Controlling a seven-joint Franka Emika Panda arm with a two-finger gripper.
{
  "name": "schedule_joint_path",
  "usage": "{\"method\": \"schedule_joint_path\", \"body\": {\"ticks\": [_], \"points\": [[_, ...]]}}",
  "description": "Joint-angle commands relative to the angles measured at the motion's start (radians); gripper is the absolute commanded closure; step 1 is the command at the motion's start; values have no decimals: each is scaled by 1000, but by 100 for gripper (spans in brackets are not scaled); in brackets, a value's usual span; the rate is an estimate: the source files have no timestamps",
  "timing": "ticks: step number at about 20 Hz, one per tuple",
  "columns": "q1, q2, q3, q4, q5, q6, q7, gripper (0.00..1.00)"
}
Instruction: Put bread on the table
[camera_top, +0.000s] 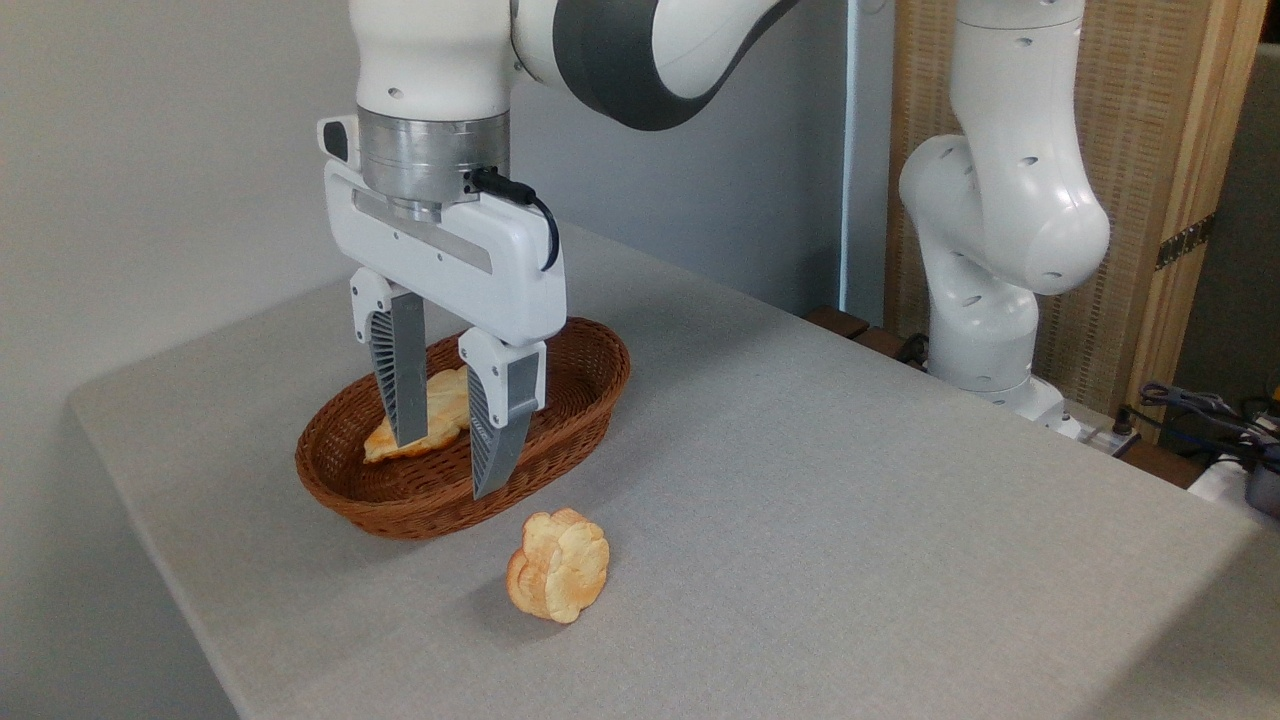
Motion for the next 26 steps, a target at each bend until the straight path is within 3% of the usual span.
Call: {"method": "schedule_joint_path", "body": {"ticks": [1, 20, 22, 26], "points": [[-8, 1, 0, 4, 10, -43, -5, 0], [-9, -2, -1, 0, -4, -31, -8, 0], [-11, -5, -29, 0, -31, -29, -13, 0], [-15, -8, -69, -8, -39, -32, -142, 0]]}}
